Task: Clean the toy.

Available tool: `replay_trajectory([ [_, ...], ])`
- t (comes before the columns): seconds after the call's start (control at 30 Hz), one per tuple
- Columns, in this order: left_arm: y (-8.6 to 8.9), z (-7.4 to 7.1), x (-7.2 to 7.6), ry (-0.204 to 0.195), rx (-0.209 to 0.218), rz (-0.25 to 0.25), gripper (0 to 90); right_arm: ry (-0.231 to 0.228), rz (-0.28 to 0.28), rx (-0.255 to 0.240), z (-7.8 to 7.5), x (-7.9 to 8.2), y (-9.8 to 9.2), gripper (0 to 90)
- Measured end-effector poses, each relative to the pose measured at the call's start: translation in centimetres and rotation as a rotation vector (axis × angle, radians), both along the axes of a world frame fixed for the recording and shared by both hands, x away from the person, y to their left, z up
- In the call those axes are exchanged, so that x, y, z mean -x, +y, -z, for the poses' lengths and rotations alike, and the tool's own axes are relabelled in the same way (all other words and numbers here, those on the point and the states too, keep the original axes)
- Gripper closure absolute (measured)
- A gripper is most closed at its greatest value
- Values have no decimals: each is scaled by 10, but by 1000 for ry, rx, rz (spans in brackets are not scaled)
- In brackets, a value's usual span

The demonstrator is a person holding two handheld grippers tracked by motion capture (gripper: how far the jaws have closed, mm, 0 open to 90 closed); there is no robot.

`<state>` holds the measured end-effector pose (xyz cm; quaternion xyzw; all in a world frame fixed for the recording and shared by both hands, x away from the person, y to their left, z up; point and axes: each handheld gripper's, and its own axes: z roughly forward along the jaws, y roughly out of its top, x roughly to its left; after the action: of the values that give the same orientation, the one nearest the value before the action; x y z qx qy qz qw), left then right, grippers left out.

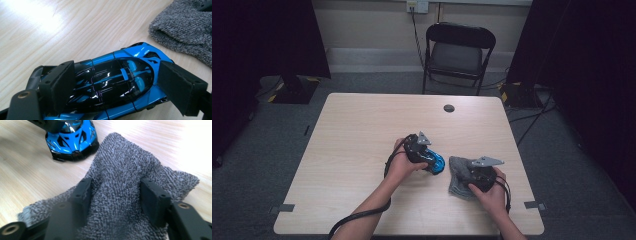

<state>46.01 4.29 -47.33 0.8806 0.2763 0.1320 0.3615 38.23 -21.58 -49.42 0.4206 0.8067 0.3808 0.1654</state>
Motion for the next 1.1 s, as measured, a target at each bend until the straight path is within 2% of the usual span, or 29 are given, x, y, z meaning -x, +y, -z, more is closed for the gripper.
replay_trajectory([
  [0.07,0,0,0,-14,-29,7,149,-2,-5,2,0,-2,4,468],
  [0.23,-3,-1,0,-8,-45,6,140,-7,-30,6,0,-4,17,542],
  [0.33,-4,0,1,-10,-34,-4,137,-4,-61,7,-1,-3,24,625],
  [0.5,-3,0,1,-15,-34,1,137,22,-109,2,-3,2,30,682],
  [0.67,-2,0,1,-14,-34,0,138,53,-148,-29,-4,7,31,697],
  [0.77,-3,0,1,-11,-22,-16,143,64,-163,-32,-4,9,33,698],
  [1.1,-3,0,2,-12,-25,-16,147,96,-227,-41,-6,16,45,702],
])
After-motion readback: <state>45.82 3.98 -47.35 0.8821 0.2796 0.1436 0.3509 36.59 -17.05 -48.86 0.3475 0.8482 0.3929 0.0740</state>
